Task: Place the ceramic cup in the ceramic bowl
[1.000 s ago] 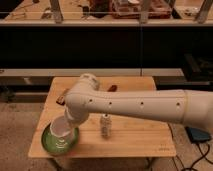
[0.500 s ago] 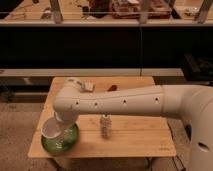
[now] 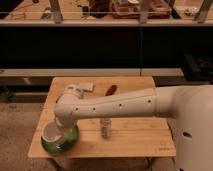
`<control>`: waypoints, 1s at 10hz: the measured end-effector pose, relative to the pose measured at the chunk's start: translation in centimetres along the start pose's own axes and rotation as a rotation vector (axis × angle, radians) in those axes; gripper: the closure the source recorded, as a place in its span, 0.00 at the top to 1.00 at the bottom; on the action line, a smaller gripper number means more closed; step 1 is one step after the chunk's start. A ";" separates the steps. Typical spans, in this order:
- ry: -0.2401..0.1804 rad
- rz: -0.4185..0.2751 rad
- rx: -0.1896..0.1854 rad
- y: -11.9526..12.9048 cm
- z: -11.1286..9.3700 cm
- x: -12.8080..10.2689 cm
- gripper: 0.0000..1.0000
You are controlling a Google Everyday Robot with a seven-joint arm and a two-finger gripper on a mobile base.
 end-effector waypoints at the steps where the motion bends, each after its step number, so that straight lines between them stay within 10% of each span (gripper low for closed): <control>1: 0.001 -0.006 -0.002 0.4 1.0 0.6 0.71; 10: 0.039 0.020 -0.007 3.7 0.5 2.5 0.71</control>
